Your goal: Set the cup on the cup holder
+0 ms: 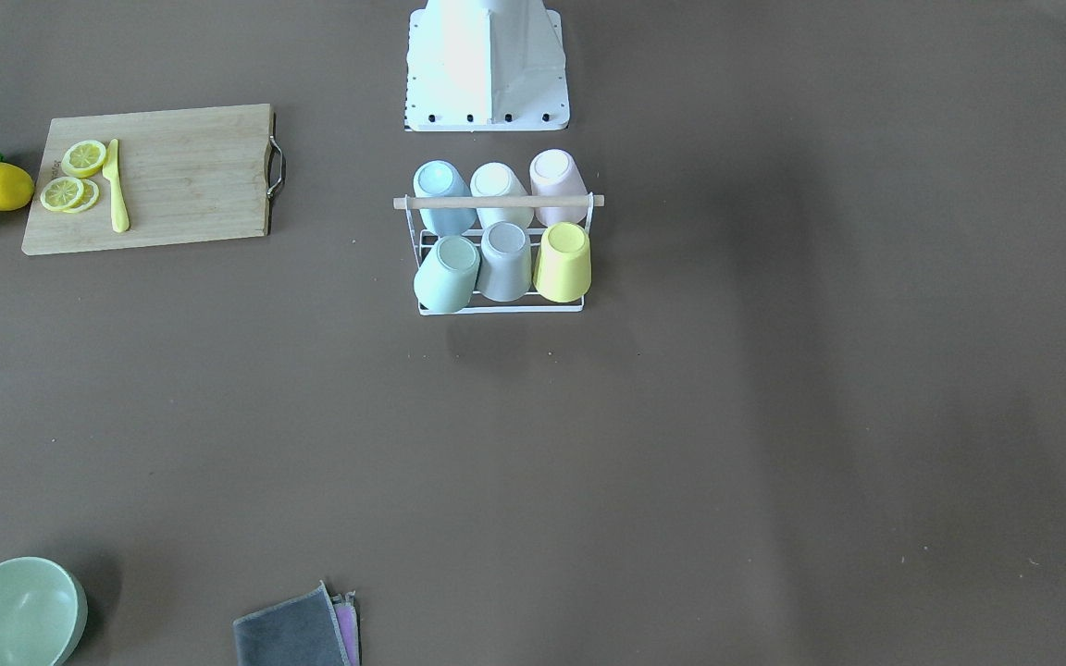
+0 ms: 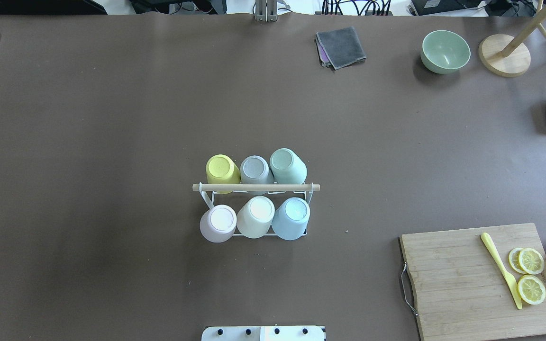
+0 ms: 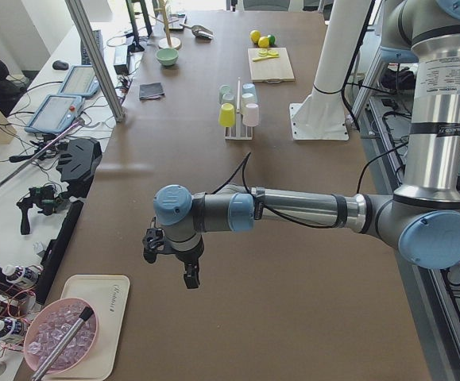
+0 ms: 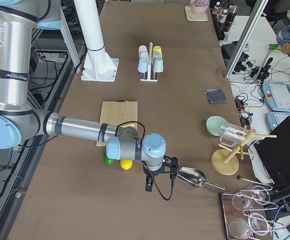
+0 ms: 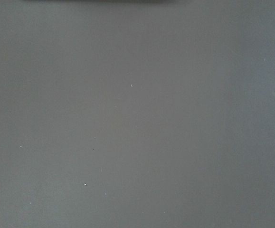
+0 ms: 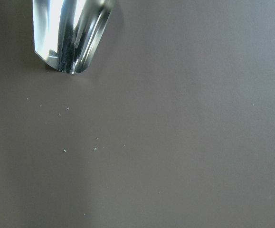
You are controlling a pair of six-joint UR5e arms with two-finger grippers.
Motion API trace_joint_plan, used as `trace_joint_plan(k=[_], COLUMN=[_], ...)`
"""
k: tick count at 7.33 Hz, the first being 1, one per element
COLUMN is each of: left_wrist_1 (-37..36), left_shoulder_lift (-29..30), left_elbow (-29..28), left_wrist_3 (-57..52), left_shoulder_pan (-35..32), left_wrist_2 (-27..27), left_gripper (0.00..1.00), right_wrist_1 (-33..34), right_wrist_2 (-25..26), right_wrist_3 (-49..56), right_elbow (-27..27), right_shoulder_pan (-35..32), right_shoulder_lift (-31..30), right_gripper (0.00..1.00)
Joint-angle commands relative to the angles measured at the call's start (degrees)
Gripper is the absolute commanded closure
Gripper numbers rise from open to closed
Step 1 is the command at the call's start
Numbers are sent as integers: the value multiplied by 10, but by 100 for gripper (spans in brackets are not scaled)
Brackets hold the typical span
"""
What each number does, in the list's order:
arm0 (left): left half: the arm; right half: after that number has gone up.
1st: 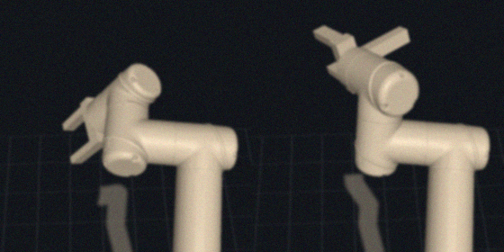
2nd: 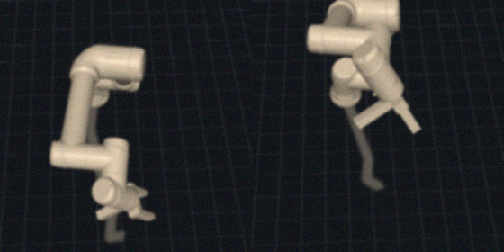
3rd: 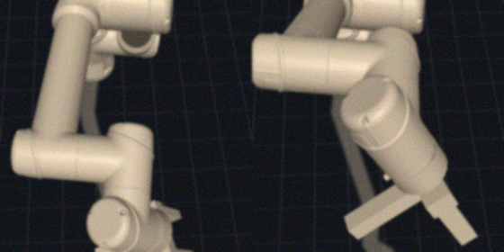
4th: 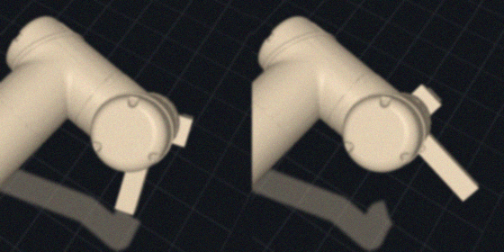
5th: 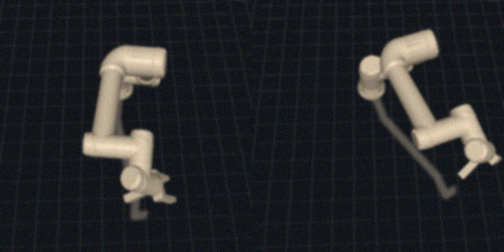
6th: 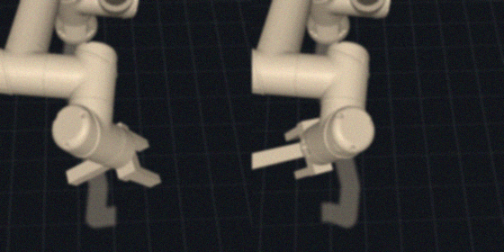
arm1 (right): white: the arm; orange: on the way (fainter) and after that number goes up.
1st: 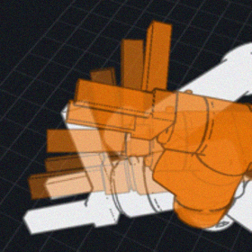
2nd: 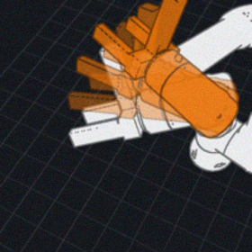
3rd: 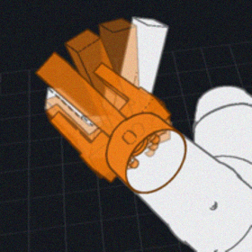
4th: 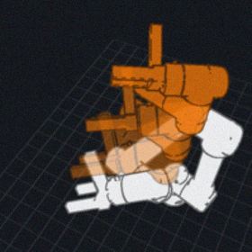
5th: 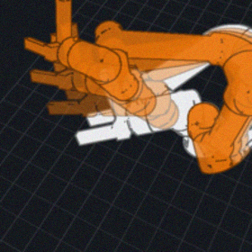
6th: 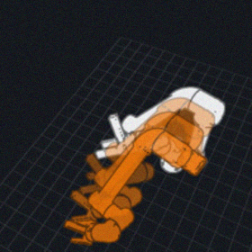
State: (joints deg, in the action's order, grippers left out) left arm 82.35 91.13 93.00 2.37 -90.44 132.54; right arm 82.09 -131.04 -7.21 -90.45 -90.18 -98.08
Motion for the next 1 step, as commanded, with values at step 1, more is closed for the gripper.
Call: trace_joint_plan(k=[1], left_wrist_1=[0], left_shoulder_lift=[0], left_elbow=[0], left_wrist_3=[1], left_shoulder_pan=[0], left_wrist_2=[0], left_gripper=[2], right_wrist_1=[0], right_wrist_2=[0], right_wrist_3=[0], right_elbow=[0], right_shoulder_pan=[0], right_shoulder_lift=[0], right_gripper=[0])
